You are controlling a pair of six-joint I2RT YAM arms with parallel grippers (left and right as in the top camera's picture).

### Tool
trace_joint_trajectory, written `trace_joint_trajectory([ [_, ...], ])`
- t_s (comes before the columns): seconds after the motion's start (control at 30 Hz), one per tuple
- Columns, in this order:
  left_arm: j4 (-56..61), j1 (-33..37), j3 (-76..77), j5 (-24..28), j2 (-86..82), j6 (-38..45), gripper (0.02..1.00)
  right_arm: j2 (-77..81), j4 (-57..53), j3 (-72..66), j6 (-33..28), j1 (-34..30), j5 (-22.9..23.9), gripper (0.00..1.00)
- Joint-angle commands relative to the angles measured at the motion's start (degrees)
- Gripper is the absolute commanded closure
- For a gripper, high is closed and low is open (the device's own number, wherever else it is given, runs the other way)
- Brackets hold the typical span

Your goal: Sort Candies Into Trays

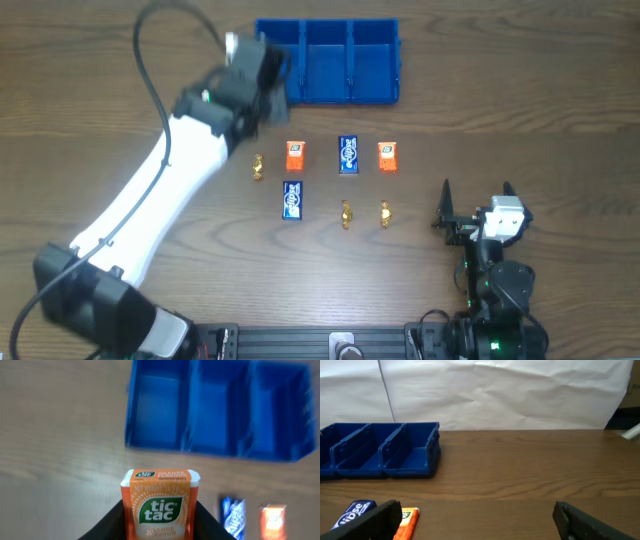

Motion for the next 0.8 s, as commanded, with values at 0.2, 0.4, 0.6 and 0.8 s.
trace_joint_trajectory([
  [0.2,-11.0,4.3,43.8,-0.8,33.1,6.1,0.722,-0.4,-0.3,-0.1,-0.8,-0.4,-0.3,0.003],
  [0.4,-10.8,6.0,47.7,0.3,39.9,6.6,0.711,-0.4,-0.3,-0.1,-0.8,-0.4,-0.3,0.003],
  [0.6,-10.5,6.1,47.7,1.6,42.1,8.8,0.641,-0.4,-0.3,-0.1,-0.8,-0.4,-0.3,0.003],
  [0.8,-10.7,5.7,47.1,1.9,40.9,9.2,0.257,-0.4,-0.3,-0.1,-0.8,-0.4,-0.3,0.003],
])
